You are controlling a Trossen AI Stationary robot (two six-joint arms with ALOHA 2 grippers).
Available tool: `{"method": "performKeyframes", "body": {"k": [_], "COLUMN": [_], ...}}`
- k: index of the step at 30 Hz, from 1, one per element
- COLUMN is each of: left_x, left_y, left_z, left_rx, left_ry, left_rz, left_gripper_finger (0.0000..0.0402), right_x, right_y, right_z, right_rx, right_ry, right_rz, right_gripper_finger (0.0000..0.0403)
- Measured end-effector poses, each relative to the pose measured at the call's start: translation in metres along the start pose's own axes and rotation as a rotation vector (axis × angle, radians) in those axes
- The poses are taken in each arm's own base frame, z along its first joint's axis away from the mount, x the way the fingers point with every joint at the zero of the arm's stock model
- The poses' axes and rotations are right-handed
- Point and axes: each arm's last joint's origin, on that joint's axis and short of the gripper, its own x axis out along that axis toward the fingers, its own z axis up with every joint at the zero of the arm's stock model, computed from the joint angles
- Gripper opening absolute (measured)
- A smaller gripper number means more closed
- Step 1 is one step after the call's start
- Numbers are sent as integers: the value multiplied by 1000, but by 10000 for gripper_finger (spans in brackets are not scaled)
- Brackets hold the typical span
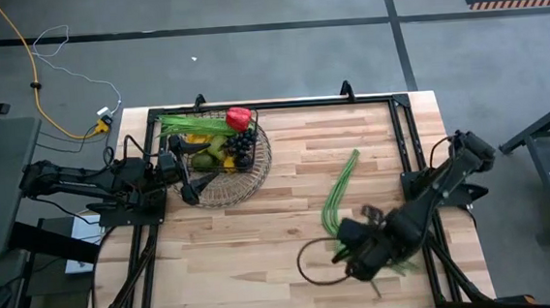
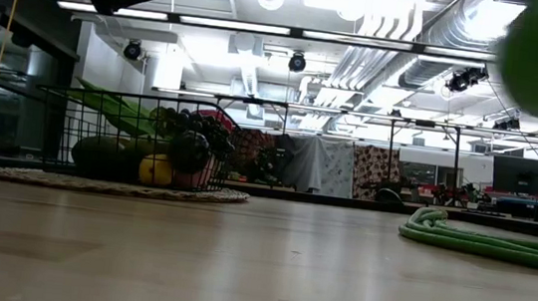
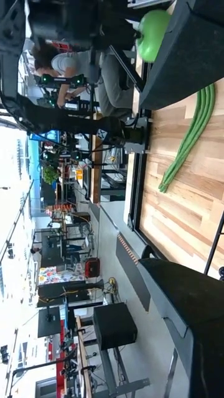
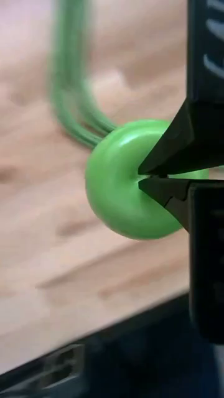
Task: Build produce basket
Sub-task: Put the green apple into the wire basket
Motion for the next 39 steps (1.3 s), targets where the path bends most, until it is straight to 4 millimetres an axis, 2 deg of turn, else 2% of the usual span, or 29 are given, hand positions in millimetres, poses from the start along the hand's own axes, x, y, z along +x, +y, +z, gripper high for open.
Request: {"method": "performKeyframes", "body": {"k": [7, 11, 14, 17, 24, 29, 34, 39], "left_x": [0, 0, 0, 0, 0, 0, -2, -6], "left_y": [0, 0, -1, -3, -3, -3, -2, 1], "left_z": [0, 0, 0, 0, 0, 2, 8, 13], "left_rx": [10, 11, 16, 34, 26, 15, -11, -26], "left_ry": [0, -1, -3, -7, -8, -23, -88, -121], "left_rz": [0, -4, -41, -91, -104, -104, -97, -64], "left_gripper_finger": [400, 400, 400, 400, 400, 400, 400, 400], "right_x": [-14, -11, -8, -7, -4, 13, 45, 71], "right_y": [-23, -34, -44, -60, -105, -139, -168, -185], "right_z": [40, 70, 97, 125, 189, 227, 248, 267], "right_rx": [-152, -237, -284, -320, -370, -346, -281, -219], "right_ry": [-311, -396, -433, -486, -732, -857, -840, -918], "right_rz": [-93, -108, -32, 40, 85, 106, 39, 26], "right_gripper_finger": [0, 0, 0, 0, 0, 0, 0, 0]}}
